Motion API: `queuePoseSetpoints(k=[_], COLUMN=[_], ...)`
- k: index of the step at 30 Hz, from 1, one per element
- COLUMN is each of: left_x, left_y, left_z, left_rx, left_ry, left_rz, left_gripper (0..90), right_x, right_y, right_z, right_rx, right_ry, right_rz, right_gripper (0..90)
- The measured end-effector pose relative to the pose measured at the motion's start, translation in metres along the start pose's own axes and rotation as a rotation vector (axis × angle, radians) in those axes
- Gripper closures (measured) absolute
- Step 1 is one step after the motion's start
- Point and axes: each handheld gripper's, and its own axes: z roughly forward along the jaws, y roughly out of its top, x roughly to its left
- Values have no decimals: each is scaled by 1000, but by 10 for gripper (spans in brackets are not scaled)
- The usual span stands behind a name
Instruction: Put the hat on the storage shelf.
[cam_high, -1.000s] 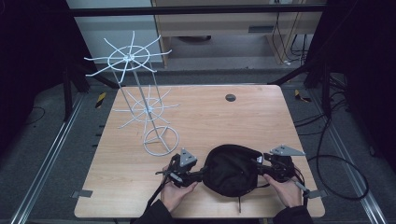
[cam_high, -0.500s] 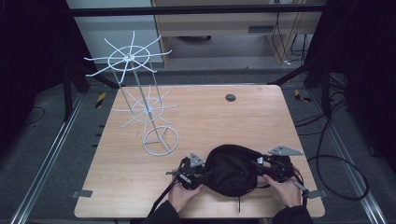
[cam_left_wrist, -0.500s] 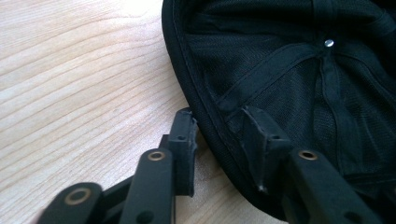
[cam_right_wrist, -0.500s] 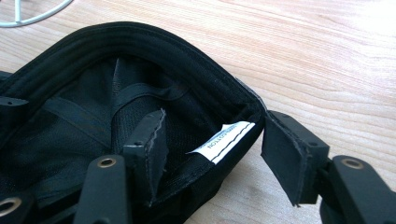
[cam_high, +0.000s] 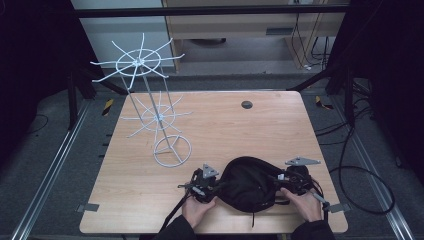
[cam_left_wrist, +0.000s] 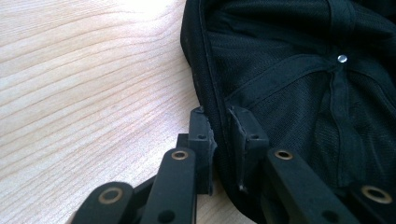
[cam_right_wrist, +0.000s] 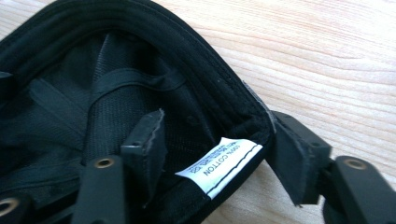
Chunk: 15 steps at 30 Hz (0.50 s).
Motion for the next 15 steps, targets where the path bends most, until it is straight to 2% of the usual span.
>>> queuePoseSetpoints(k=[3, 4, 5, 6, 8, 9, 10, 11, 14, 15], left_x=[0, 0, 0, 0, 0, 0, 0, 1, 2, 2], left_y=[0, 0, 0, 0, 0, 1, 1, 2, 4, 5], left_z=[0, 0, 1, 1, 1, 1, 1, 2, 3, 4], left_rx=[-4, -4, -6, -10, -12, -14, -14, -18, -23, -29], left_ry=[0, 0, -4, -2, -2, -1, -1, 3, 11, 15], left_rz=[-1, -1, -7, -10, -13, -16, -16, -21, -24, -31], left_gripper=[792, 794, 794, 799, 803, 805, 805, 806, 806, 807], right_x=[0, 0, 0, 0, -1, 1, 1, 3, 6, 12], right_y=[1, 1, 2, 3, 3, 6, 6, 10, 14, 19], right_z=[-3, -3, -4, -8, -10, -15, -15, -20, -25, -31], right_rx=[-2, -2, -6, -14, -18, -54, -54, -93, -132, -187], right_ry=[-23, -23, -24, -31, -32, -31, -31, -35, -38, -37], right_rz=[-1, -1, -2, -1, 0, 12, 12, 5, -4, -24], right_gripper=[520, 520, 558, 652, 677, 730, 730, 768, 792, 805])
